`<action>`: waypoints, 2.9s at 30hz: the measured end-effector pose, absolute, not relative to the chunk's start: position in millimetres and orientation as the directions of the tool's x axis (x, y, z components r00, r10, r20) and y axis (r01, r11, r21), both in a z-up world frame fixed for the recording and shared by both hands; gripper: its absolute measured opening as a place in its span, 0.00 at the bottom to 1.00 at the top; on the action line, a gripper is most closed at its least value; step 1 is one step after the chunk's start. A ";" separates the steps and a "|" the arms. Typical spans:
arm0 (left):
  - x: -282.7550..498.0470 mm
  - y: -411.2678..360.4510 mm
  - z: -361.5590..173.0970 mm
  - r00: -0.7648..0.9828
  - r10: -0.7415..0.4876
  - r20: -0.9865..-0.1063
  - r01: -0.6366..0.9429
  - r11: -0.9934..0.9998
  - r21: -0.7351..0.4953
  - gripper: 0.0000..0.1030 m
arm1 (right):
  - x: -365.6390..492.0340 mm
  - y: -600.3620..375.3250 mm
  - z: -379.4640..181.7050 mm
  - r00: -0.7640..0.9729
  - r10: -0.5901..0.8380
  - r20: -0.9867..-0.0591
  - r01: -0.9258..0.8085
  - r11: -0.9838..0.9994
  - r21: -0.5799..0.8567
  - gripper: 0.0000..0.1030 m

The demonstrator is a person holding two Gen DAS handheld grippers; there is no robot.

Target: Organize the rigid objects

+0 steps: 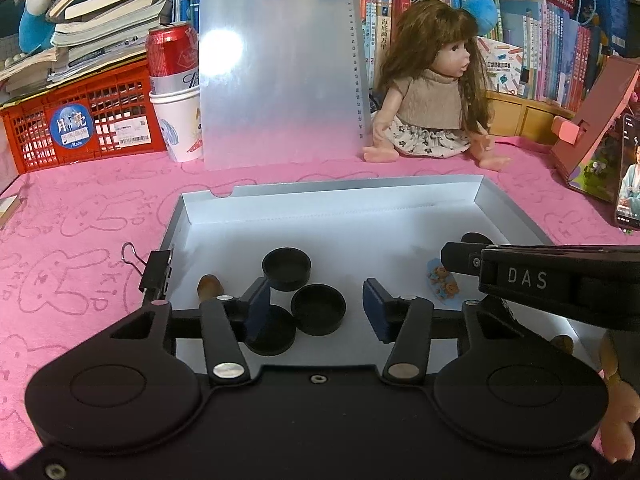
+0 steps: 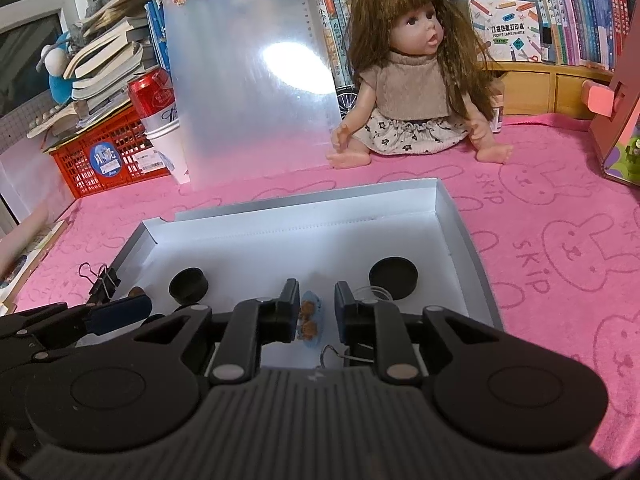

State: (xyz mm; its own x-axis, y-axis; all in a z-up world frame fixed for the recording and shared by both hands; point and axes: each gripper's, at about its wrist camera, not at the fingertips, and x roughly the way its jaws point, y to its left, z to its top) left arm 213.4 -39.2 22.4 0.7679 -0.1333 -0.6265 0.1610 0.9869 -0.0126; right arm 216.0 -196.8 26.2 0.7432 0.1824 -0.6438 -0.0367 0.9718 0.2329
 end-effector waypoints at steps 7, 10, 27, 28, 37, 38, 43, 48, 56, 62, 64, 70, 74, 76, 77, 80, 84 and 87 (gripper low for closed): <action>207.4 -38.9 26.4 0.776 -0.136 -0.616 0.165 0.986 -0.011 0.56 | 212.1 -196.6 29.4 0.750 0.177 -0.637 -0.036 0.973 0.229 0.37; 205.2 -39.1 27.9 0.778 -0.137 -0.613 0.166 0.986 -0.009 0.57 | 209.5 -196.4 31.4 0.755 0.175 -0.632 -0.035 0.973 0.228 0.43; 184.3 -36.5 40.7 0.804 -0.139 -0.578 0.174 0.985 0.006 0.70 | 194.8 -200.3 43.3 0.787 0.137 -0.602 -0.021 0.981 0.195 0.61; 182.1 -36.0 42.0 0.807 -0.139 -0.574 0.176 0.984 0.008 0.71 | 192.7 -200.1 44.7 0.791 0.130 -0.597 -0.024 0.983 0.182 0.62; 161.9 -28.9 53.6 0.821 -0.160 -0.548 0.183 0.983 -0.012 0.80 | 173.4 -205.5 57.8 0.824 0.088 -0.560 -0.011 0.990 0.140 0.80; 159.0 -28.7 54.5 0.822 -0.164 -0.546 0.188 0.982 -0.011 0.80 | 170.6 -206.1 59.3 0.828 0.085 -0.554 -0.010 0.991 0.137 0.82; 142.8 -26.2 57.8 0.824 -0.183 -0.536 0.202 0.979 -0.023 0.84 | 156.1 -207.7 65.1 0.844 0.060 -0.533 -0.003 0.994 0.108 0.85; 124.9 -21.4 60.0 0.831 -0.186 -0.525 0.197 0.980 -0.035 0.88 | 138.8 -212.5 68.4 0.858 0.035 -0.513 0.017 0.995 0.096 0.87; 90.4 -13.3 59.3 0.853 -0.169 -0.493 0.175 0.984 -0.035 0.91 | 105.4 -213.9 65.0 0.876 0.005 -0.483 0.028 0.998 0.063 0.93; 69.5 -7.3 49.2 0.852 -0.147 -0.502 0.136 0.989 -0.059 0.91 | 80.5 -211.1 53.8 0.877 -0.003 -0.481 0.033 0.998 0.055 0.99; 62.8 -4.1 43.9 0.846 -0.149 -0.512 0.128 0.989 -0.078 0.91 | 72.8 -209.3 48.9 0.873 -0.009 -0.488 0.037 0.998 0.048 1.00; 48.3 3.6 28.0 0.831 -0.138 -0.540 0.095 0.990 -0.107 0.91 | 52.5 -203.8 31.4 0.856 -0.022 -0.517 0.042 0.999 0.027 1.00; 40.5 4.2 18.9 0.826 -0.110 -0.553 0.079 0.994 -0.080 0.92 | 43.9 -199.2 20.7 0.837 -0.026 -0.547 0.039 0.999 0.011 1.00; 38.1 4.1 14.3 0.822 -0.090 -0.562 0.066 0.996 -0.064 0.92 | 40.5 -196.4 16.2 0.828 -0.022 -0.561 0.029 1.000 0.004 1.00; 36.9 4.1 11.7 0.820 -0.082 -0.566 0.060 0.997 -0.057 0.91 | 38.0 -195.3 14.1 0.826 -0.024 -0.564 0.028 1.000 -0.001 1.00; 35.1 5.0 6.3 0.816 -0.067 -0.575 0.044 0.998 -0.053 0.92 | 32.0 -191.2 9.1 0.821 -0.036 -0.570 0.032 0.999 -0.016 1.00; 36.3 6.7 0.9 0.802 -0.065 -0.594 0.033 0.997 -0.065 0.92 | 28.4 -188.3 3.6 0.810 -0.033 -0.586 0.030 0.999 -0.014 1.00; 37.6 7.3 -4.0 0.792 -0.063 -0.608 0.029 0.997 -0.067 0.92 | 27.7 -186.8 -1.7 0.798 -0.029 -0.601 0.028 1.000 -0.010 1.00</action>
